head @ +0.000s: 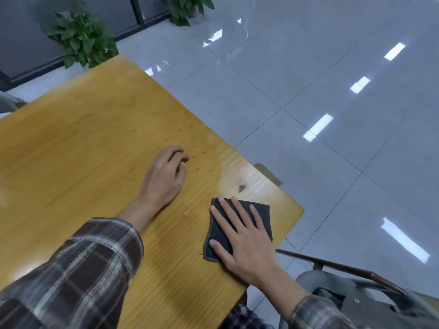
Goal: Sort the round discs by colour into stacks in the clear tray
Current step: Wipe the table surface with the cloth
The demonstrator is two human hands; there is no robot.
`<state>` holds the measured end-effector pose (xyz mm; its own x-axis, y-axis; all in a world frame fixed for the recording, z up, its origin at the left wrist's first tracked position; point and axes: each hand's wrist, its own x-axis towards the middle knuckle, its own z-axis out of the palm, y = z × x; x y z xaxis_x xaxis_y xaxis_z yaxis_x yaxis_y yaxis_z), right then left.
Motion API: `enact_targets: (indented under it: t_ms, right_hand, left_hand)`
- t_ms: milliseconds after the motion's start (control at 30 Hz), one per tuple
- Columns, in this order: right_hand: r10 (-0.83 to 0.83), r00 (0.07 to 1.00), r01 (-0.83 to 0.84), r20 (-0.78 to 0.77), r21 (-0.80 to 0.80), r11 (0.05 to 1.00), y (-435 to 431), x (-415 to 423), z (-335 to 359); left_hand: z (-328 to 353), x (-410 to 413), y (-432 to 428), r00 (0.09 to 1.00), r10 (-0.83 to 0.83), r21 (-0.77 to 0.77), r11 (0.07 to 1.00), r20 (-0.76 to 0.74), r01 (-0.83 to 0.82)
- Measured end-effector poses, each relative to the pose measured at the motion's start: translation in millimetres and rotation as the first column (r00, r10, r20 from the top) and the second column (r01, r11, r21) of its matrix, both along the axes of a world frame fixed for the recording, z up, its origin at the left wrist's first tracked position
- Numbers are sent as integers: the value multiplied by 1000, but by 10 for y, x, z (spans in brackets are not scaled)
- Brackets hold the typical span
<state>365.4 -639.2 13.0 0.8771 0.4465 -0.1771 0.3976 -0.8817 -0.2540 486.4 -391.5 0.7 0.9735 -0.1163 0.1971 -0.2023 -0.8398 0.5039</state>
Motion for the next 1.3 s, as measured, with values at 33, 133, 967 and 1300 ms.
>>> enact_targets:
  t_ms: [33, 133, 967, 1300]
  right_hand:
    - [-12, 1000, 12, -5, -3, 1000, 44, 23, 1]
    - [-49, 999, 49, -13, -3, 999, 180, 123, 8]
    - [-132, 991, 132, 18, -1, 991, 224, 306, -45]
    - [-240, 970, 240, 34, -3, 971, 198, 679, -80]
  left_hand:
    - [-9, 60, 10, 1000, -24, -3, 1000, 5, 24]
    - [-43, 224, 64, 997, -74, -11, 997, 32, 75]
    - [-121, 362, 115, 983, -153, 63, 987, 105, 147]
    - [-103, 353, 111, 983, -146, 62, 988, 115, 139]
